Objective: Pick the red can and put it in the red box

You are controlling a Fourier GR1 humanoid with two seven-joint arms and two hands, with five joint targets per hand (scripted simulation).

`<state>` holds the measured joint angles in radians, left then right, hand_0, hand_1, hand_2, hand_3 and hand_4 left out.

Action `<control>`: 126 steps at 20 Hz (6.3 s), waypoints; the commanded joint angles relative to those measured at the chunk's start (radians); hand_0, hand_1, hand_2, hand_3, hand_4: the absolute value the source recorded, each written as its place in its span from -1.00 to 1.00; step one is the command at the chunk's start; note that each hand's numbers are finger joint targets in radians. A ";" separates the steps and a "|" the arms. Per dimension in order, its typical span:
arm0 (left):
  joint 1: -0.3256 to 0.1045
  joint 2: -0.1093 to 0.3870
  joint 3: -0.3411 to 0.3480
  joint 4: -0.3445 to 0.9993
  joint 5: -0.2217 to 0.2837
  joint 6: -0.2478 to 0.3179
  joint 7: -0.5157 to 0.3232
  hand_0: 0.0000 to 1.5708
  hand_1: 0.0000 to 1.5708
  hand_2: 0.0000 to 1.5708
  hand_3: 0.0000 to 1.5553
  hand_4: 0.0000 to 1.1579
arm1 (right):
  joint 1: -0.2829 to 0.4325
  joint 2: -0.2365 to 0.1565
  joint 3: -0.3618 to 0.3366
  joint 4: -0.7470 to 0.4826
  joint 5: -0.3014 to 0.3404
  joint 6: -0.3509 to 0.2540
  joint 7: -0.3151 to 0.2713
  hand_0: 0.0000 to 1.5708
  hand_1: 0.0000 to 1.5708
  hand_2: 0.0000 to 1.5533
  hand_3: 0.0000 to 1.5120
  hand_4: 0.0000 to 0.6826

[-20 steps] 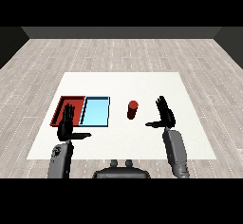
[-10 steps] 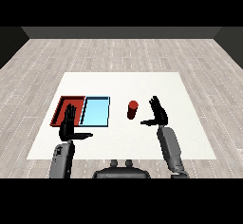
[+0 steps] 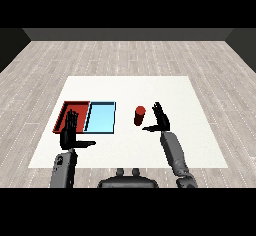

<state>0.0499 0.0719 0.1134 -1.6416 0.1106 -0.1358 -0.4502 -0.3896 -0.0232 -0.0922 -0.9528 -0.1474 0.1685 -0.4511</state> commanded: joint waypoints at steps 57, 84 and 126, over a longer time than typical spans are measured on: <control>-0.048 0.010 0.027 -0.040 0.029 0.013 0.066 -1.00 -1.00 -1.00 -1.00 -1.00 | -0.510 0.023 0.318 0.712 -0.443 -0.230 -0.130 -1.00 -1.00 -1.00 -1.00 -1.00; -0.036 0.021 0.040 -0.004 0.044 -0.014 0.036 -1.00 -1.00 -1.00 -1.00 -1.00 | -0.584 -0.004 0.437 0.766 -0.369 -0.490 -0.077 0.93 0.93 0.87 0.84 0.72; -0.287 -0.072 -0.531 0.066 -0.073 0.333 0.431 -1.00 -1.00 -1.00 -1.00 -1.00 | -0.061 -0.212 0.533 -0.682 0.167 -0.716 0.525 0.90 0.90 0.87 0.83 0.65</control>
<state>-0.2448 0.0002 -0.3994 -1.6128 0.0149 0.1891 0.0097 -0.4414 -0.2712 0.4440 -1.5993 -0.0566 -0.5546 0.0193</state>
